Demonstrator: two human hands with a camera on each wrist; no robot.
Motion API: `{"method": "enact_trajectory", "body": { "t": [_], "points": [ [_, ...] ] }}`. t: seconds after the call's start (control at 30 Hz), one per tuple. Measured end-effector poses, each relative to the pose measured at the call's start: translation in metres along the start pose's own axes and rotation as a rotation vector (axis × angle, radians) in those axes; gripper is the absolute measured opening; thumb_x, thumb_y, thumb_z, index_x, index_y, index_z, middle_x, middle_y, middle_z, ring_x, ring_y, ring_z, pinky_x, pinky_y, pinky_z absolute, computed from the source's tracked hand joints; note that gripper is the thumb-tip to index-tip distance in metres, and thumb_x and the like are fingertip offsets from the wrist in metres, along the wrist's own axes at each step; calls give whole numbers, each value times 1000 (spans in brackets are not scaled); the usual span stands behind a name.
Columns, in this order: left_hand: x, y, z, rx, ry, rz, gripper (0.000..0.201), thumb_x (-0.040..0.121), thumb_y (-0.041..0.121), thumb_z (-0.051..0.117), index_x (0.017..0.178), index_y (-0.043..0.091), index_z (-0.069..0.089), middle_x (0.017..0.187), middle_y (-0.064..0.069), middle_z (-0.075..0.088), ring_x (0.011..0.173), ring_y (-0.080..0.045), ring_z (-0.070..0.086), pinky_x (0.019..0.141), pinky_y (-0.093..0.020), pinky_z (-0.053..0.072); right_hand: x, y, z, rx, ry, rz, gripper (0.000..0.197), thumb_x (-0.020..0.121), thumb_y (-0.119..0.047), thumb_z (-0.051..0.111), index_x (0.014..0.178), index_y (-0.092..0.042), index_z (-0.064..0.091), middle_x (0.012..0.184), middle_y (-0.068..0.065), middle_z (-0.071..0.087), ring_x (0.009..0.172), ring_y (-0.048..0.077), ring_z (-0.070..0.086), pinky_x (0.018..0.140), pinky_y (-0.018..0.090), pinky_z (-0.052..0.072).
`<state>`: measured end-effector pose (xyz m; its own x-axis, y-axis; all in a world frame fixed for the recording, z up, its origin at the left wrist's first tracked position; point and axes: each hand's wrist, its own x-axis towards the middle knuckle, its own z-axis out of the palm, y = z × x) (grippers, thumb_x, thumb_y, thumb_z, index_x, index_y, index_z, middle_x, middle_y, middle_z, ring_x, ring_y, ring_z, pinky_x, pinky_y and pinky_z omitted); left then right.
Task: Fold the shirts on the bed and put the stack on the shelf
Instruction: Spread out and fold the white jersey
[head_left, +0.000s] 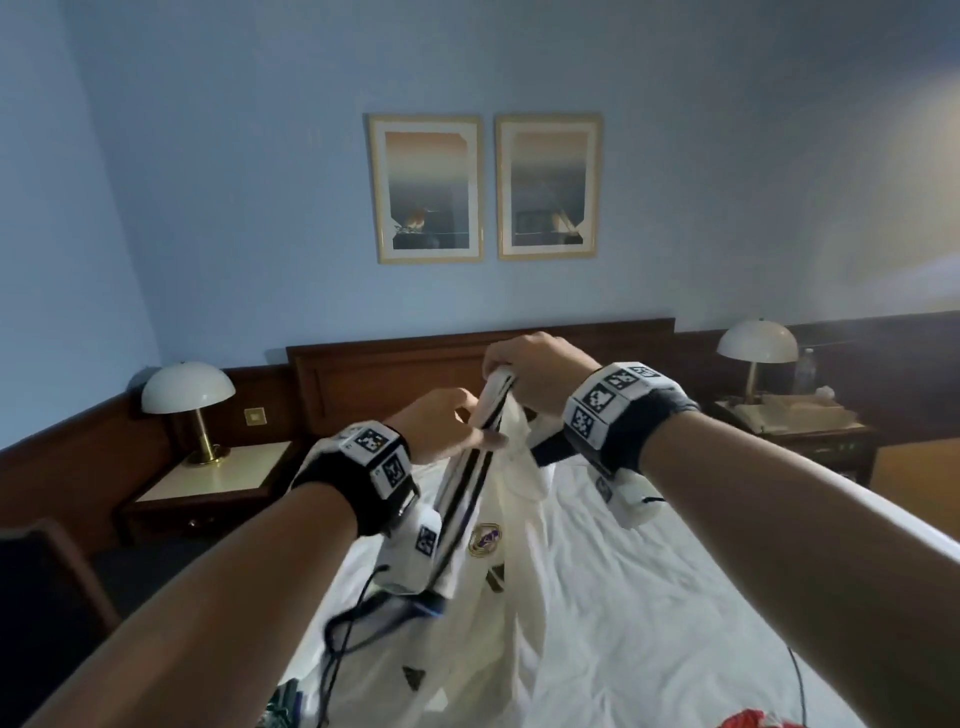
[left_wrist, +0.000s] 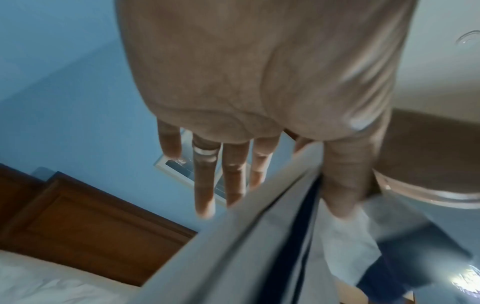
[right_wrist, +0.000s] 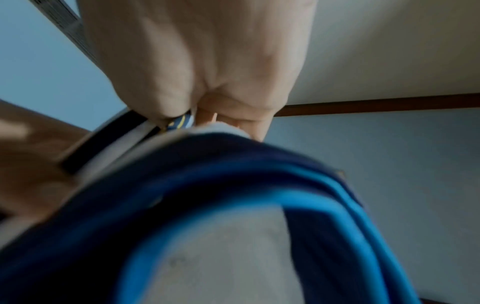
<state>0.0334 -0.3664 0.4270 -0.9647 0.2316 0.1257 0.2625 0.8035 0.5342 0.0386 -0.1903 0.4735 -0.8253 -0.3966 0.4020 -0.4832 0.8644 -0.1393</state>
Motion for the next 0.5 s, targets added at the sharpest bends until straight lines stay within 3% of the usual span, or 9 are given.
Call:
{"method": "enact_trajectory", "body": {
  "t": [0.03,0.07,0.13,0.23,0.33,0.4,0.5],
  "points": [
    [1,0,1,-5,36,27,26,80,40,80,82,18,68,73,4,61,74,-19,57,72,-31,43,0,-4,0,-18,9,-11,33,84,-8,46,95,-35,63,98,-6,65,89,21,61,79,37,54],
    [2,-2,0,-3,77,40,27,85,30,76,66,17,62,62,4,54,67,-19,51,64,-30,38,-1,-5,-1,-42,18,-18,33,84,-8,46,98,-33,64,98,-6,64,89,22,61,78,36,53],
    [2,-5,-8,45,175,31,36,89,15,65,55,18,54,54,4,50,61,-20,49,59,-28,34,-3,-1,-2,-104,-3,-8,27,86,-12,48,96,-30,64,97,-5,64,88,22,60,74,32,49],
    [1,-6,-24,17,272,71,25,90,9,55,67,14,65,67,0,64,67,-22,54,58,-27,38,-9,14,1,-179,-58,41,15,84,-16,50,79,-29,57,98,0,65,91,27,61,74,31,47],
    [3,-6,-33,-31,319,76,20,87,5,47,83,5,66,83,-5,65,77,-21,54,57,-29,36,-13,25,6,-166,-112,123,16,77,-12,49,70,-25,52,88,-1,61,86,28,62,70,30,47],
    [5,-5,-36,-51,295,92,20,82,15,46,83,5,63,83,-6,61,80,-21,52,62,-30,33,-12,29,7,-95,-99,167,14,77,-13,48,67,-23,52,82,-2,60,83,28,62,68,31,48],
    [4,2,-35,-153,200,70,24,67,33,61,71,10,56,70,-3,52,68,-20,45,63,-31,32,-9,32,0,55,-17,196,19,86,-20,47,68,-19,55,77,2,60,77,29,61,66,31,50]
  ]
}}
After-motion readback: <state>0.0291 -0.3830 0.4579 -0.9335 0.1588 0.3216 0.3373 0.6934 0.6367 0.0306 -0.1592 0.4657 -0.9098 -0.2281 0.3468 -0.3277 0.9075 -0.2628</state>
